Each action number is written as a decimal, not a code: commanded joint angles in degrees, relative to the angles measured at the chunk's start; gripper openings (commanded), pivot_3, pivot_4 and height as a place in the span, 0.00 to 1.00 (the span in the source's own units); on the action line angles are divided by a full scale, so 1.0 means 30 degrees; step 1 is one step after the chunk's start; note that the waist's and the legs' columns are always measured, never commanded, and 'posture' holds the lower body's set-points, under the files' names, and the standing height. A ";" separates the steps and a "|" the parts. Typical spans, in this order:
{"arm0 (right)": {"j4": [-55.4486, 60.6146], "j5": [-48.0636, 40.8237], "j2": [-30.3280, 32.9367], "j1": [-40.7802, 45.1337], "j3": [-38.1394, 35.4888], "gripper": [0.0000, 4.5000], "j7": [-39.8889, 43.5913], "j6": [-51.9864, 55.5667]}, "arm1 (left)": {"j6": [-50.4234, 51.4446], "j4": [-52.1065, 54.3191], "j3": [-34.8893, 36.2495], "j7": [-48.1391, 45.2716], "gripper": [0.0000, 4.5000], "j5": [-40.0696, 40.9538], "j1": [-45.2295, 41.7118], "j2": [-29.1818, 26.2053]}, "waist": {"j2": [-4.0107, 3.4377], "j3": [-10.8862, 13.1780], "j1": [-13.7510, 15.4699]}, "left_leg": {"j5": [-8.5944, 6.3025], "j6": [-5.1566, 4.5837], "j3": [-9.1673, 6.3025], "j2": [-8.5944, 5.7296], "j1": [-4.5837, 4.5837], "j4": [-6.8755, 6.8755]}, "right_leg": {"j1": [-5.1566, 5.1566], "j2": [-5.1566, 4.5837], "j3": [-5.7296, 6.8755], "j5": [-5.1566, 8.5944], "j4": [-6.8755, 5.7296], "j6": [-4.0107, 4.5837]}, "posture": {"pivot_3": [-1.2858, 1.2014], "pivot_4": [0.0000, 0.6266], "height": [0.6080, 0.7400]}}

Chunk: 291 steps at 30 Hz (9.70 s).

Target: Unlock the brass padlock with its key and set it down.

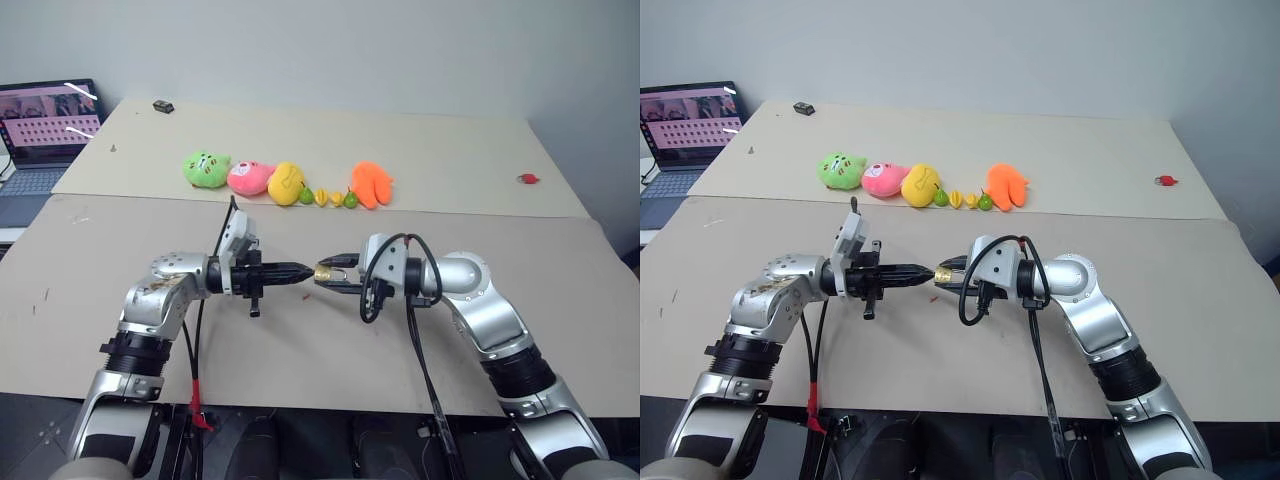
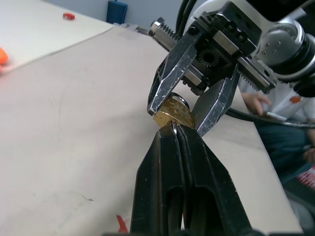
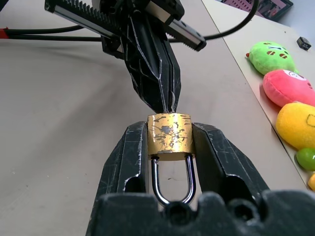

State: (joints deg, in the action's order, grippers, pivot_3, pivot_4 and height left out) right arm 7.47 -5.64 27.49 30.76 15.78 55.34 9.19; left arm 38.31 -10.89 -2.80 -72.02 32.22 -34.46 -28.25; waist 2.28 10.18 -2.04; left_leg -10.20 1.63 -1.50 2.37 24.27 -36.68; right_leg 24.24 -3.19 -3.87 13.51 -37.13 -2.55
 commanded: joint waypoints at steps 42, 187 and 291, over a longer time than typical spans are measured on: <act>0.0363 -0.0139 -0.0137 0.0464 -0.0543 0.21 -0.0536 -0.0316 | 1.2641 -0.0640 0.2193 0.4308 0.01 0.5615 -0.2268 0.1429 | 0.0009 0.0005 -0.0167 | -0.0014 -0.0020 -0.0011 0.0011 -0.0004 -0.0021 | 0.0005 0.0011 0.0007 -0.0019 -0.0013 0.0028 | 0.52 0.24 0.86; 0.3194 -0.3032 0.1666 0.1236 -0.1914 0.21 0.1107 0.2690 | 1.4365 -0.1920 0.3069 0.3882 0.71 0.7078 -0.2961 0.0332 | 0.0008 0.0019 -0.0120 | -0.0014 -0.0015 -0.0012 0.0000 -0.0001 -0.0015 | 0.0007 -0.0002 0.0007 -0.0016 -0.0010 0.0027 | 0.52 0.24 0.86; 0.2773 -0.5674 0.3696 0.1906 -0.4679 0.00 0.1307 0.5049 | 1.4447 -0.1006 0.4349 0.6432 0.00 0.7574 -0.2196 0.2064 | 0.0009 0.0020 -0.0118 | -0.0015 -0.0016 -0.0015 -0.0016 -0.0007 -0.0013 | -0.0004 -0.0013 0.0003 -0.0012 0.0000 0.0021 | 0.52 0.24 0.86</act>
State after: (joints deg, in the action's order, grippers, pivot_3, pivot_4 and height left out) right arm 13.56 -20.64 38.66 35.11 3.67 59.79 22.89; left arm 81.59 -15.14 10.03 -52.33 53.85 -40.43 -22.13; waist 2.30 10.24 -2.40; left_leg -10.25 1.59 -1.54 2.32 24.26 -36.72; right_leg 24.23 -3.24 -3.87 13.47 -37.12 -2.49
